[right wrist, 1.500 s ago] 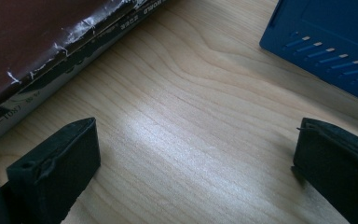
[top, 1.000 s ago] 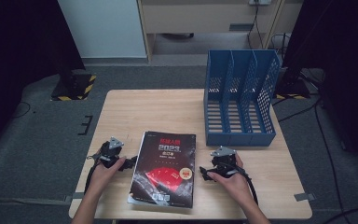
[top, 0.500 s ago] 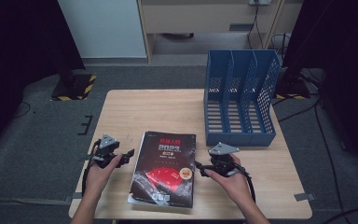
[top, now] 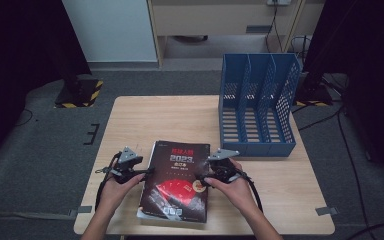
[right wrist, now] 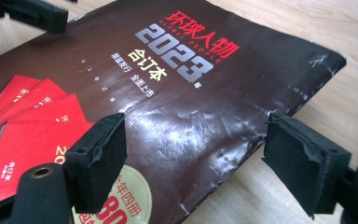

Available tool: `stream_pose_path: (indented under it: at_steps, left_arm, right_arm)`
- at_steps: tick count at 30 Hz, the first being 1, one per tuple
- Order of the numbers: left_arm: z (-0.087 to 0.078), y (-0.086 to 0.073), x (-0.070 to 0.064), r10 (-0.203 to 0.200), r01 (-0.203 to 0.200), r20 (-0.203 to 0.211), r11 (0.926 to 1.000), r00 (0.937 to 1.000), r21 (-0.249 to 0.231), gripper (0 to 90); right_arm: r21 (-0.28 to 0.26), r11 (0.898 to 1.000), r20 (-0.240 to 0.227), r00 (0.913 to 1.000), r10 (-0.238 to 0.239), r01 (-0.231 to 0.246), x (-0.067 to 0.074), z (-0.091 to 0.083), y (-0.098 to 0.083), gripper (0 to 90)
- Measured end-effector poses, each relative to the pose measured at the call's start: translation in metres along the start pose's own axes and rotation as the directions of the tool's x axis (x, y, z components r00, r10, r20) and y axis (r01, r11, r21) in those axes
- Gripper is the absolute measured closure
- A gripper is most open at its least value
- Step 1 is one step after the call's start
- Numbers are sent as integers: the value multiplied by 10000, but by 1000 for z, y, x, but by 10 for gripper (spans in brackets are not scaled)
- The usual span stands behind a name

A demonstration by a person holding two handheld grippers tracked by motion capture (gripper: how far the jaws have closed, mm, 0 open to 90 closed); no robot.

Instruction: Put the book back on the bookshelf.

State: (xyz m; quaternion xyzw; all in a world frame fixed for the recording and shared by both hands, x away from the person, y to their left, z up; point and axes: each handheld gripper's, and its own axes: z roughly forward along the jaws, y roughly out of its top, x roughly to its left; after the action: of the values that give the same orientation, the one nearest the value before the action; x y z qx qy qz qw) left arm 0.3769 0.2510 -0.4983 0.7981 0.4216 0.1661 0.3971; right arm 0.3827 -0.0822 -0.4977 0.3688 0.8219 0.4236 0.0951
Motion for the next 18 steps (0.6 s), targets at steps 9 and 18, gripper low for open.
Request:
stream_pose_path:
  at_steps: [9,18]
  left_arm:
    - [-8,-10,-5,-31,31,216,10000,9998,-20,390]
    - [-6,-18,-4,-552,557,649,9984,9964,-69,391]
  right_arm:
    - [533,9963,-354,9970,694,-675,-7,16,-7,98]
    - [384,9957,-454,9953,858,-841,-7,10,-1,152]
